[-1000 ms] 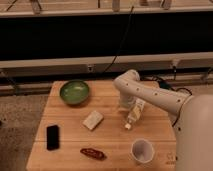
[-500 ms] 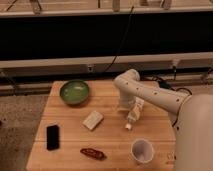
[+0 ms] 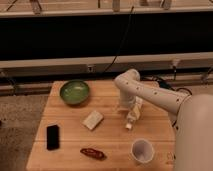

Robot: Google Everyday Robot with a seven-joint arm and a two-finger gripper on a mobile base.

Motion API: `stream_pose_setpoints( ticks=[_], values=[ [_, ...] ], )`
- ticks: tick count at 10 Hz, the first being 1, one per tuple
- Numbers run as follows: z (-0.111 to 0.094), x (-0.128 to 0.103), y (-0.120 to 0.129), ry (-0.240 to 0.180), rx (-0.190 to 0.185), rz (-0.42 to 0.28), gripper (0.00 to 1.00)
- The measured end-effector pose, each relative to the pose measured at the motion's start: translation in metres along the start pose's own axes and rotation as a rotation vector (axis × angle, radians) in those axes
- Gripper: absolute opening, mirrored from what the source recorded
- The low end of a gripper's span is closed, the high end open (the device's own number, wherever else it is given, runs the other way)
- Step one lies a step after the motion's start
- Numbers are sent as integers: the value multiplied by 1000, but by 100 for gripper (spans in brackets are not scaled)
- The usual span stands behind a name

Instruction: Place the bottle in the ceramic bowl

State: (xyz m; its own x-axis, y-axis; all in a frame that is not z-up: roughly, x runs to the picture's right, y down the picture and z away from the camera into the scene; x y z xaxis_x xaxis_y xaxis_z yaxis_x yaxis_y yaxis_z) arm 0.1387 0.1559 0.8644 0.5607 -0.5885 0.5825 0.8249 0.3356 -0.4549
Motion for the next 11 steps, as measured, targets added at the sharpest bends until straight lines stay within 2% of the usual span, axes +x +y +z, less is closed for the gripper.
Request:
stream_pose_setpoints(
  ticks=[7,8,11],
  values=[
    [3,0,1,-16,0,-7,79],
    [4,0,2,-17,-1,-8,73],
    [4,0,3,-22,-1,-10,45]
  ],
)
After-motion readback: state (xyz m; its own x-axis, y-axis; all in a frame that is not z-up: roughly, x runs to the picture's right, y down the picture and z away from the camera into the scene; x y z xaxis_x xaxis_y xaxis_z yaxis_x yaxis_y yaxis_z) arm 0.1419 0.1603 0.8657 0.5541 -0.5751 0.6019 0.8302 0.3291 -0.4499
